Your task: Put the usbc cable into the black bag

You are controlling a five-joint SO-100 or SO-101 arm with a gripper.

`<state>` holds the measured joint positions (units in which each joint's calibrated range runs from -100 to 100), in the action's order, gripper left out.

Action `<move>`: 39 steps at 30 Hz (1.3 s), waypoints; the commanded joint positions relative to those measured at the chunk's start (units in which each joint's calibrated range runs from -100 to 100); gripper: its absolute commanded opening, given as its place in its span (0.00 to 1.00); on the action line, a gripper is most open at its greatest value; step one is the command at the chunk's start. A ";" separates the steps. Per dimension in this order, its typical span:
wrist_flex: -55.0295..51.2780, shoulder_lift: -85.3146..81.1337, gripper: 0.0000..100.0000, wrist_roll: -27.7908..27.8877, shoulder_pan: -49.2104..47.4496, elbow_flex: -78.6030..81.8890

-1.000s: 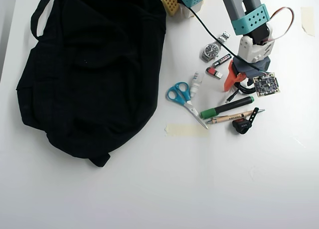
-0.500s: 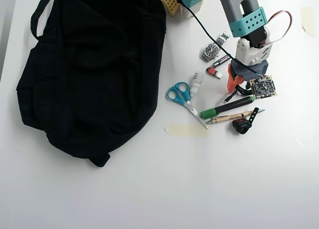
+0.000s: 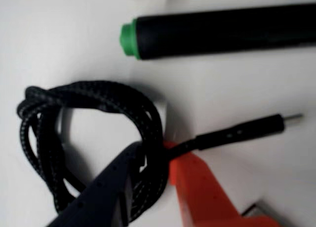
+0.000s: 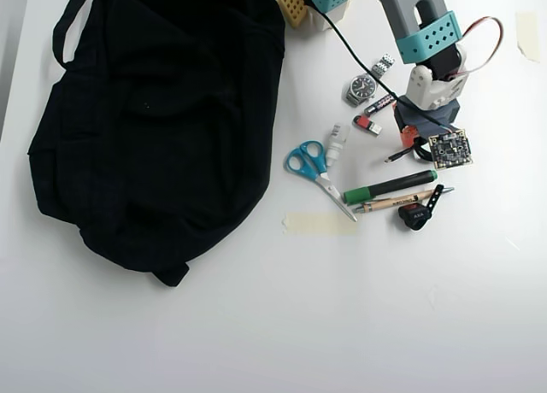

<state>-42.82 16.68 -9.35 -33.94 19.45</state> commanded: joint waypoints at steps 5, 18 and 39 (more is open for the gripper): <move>-13.51 -3.82 0.02 -0.19 0.06 -12.00; -17.73 -25.98 0.02 -0.03 1.48 -4.90; -13.77 -54.11 0.02 0.33 24.30 18.37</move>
<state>-57.05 -31.86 -9.35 -15.67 37.12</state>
